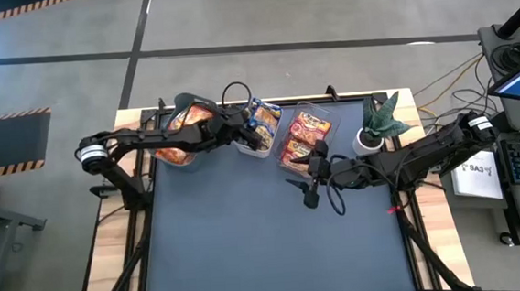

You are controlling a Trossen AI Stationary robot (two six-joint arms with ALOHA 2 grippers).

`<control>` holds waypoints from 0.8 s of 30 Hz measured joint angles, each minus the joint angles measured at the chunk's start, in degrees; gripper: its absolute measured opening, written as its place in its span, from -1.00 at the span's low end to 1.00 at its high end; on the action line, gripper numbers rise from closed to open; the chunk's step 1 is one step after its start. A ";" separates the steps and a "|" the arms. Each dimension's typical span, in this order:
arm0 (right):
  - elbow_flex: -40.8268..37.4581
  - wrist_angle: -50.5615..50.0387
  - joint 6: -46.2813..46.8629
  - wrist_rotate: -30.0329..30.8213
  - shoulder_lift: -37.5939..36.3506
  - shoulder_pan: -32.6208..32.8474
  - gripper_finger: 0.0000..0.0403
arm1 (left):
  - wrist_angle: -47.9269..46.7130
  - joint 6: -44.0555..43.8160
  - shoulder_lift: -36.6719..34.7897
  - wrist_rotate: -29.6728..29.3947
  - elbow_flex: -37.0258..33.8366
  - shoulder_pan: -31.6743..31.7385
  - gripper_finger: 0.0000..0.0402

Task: Sort Maruchan noodles
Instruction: Put the blue noodle pack into the white bin, then return to Home Position

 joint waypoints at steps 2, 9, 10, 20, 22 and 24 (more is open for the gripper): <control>0.00 -0.71 0.29 0.01 0.00 0.00 0.35 | -0.57 2.04 -1.26 0.01 0.00 0.11 -0.14; -0.21 -1.67 0.31 0.00 0.02 0.00 0.35 | -4.19 11.68 -8.51 0.45 -0.01 -0.66 -0.11; -0.40 -1.60 0.19 0.00 0.02 0.00 0.34 | -4.63 13.24 -9.74 1.32 -0.16 -1.07 -0.11; -6.72 9.46 0.53 1.05 0.02 -0.35 0.20 | -1.07 20.61 -17.78 10.39 -8.80 -8.28 -0.12; -7.25 9.93 2.80 3.08 0.02 -1.14 0.10 | 0.14 19.30 -19.82 10.34 -11.21 -9.54 -0.12; -7.35 9.72 4.46 4.00 0.02 -2.46 -0.04 | 1.64 18.13 -22.42 10.30 -12.97 -10.76 -0.12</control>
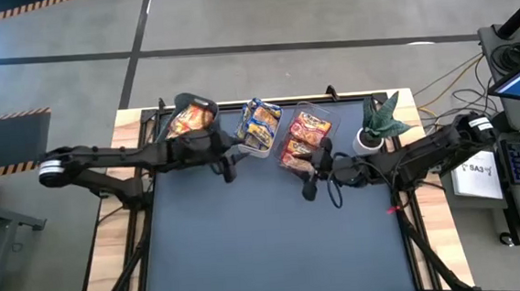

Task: Sort Maruchan noodles
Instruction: Return to Home Position

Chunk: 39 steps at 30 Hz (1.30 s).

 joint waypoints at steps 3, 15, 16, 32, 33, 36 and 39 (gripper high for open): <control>0.91 -0.78 1.39 0.02 0.07 -2.78 -0.32 | 2.20 -0.64 -4.90 0.00 -2.83 -1.80 -0.12; 3.58 5.14 -8.60 -10.45 1.15 -8.33 -0.95 | 5.31 -0.54 -23.73 1.54 -15.10 -4.18 -0.12; 3.55 5.18 -9.32 -12.03 0.93 -8.53 -0.95 | 5.19 -0.29 -25.66 1.70 -16.39 -4.27 -0.12; -0.71 5.06 -15.31 -21.64 -6.20 -13.17 -0.96 | 3.22 0.50 -55.11 1.55 -30.94 -4.21 -0.11; -1.58 5.02 -15.42 -21.81 -7.27 -13.72 -0.96 | 3.19 0.15 -56.21 1.52 -31.61 -4.21 -0.11; -4.36 5.05 -15.61 -23.41 -10.58 -15.33 -0.96 | 3.16 -0.50 -58.63 1.46 -32.82 -4.21 -0.11; -7.64 5.07 -14.72 -24.06 -14.45 -16.45 -0.96 | 3.36 -0.45 -59.83 1.44 -33.42 -4.21 -0.11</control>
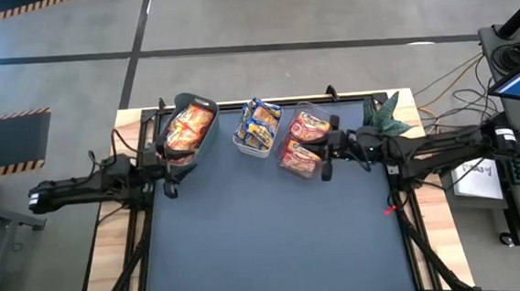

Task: Sort Maruchan noodles
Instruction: Return to Home Position

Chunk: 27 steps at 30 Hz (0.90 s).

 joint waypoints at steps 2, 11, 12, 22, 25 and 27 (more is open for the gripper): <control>-2.39 0.01 0.25 -0.13 -2.72 -0.54 -0.96 | -0.02 0.41 -0.20 -0.02 -0.52 0.00 -0.11; -13.69 0.00 -0.59 -0.13 -18.87 -0.74 -0.96 | -0.06 -0.39 -0.22 -0.02 -2.99 0.00 -0.14; -14.95 -0.02 -1.21 -0.11 -20.95 -0.74 -0.96 | 0.02 -0.48 -0.22 -0.03 -3.07 0.00 -0.14; -25.35 0.01 -2.05 -4.53 -39.89 -0.72 -0.96 | 0.11 0.62 -0.15 -0.01 -4.06 0.02 -0.17; -28.17 0.00 -2.74 -4.97 -44.94 -0.72 -0.96 | 0.09 0.49 -0.06 0.00 -4.06 0.01 -0.17; -28.98 -1.35 -2.82 -5.97 -48.09 -0.72 -0.96 | -0.20 0.88 -0.04 -0.02 -4.06 0.00 -0.17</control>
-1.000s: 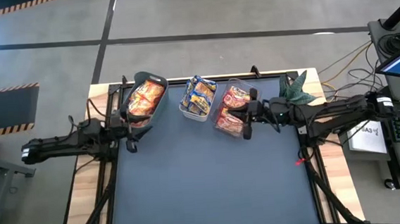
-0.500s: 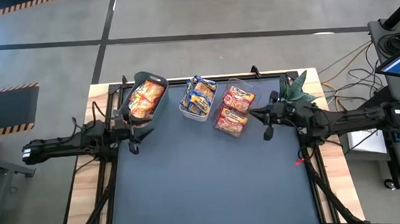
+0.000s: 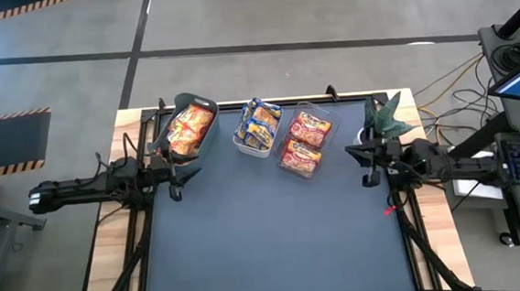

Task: Sort Maruchan noodles
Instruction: Return to Home Position

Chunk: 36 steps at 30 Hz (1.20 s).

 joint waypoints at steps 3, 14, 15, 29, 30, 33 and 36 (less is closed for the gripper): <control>0.06 -4.49 -0.17 -1.59 -4.52 0.02 -0.96 | -1.38 0.09 0.02 0.00 -0.02 0.00 -0.17; 0.06 -10.31 -1.11 -2.53 -5.06 0.01 -0.96 | -1.99 -5.27 1.03 0.04 -0.02 0.00 -0.17; 0.06 -11.08 -0.66 -2.53 -5.06 0.00 -0.96 | -1.94 -5.28 1.15 0.03 -0.02 -0.02 -0.17; 0.66 -22.59 6.58 -2.55 0.32 0.00 -0.95 | -1.77 -5.29 1.98 0.07 -0.02 -0.02 -0.17; 0.66 -22.59 6.32 -2.53 0.73 0.00 -0.95 | -1.76 -5.29 2.07 0.07 -0.02 -0.02 -0.17; 0.66 -22.64 6.89 -2.53 2.06 0.00 -0.95 | -1.85 -5.27 2.22 0.07 -0.02 -0.02 -0.17; 0.66 -22.64 8.78 -2.52 3.06 0.00 -0.95 | -1.92 -5.29 2.45 0.07 -0.02 -0.02 -0.17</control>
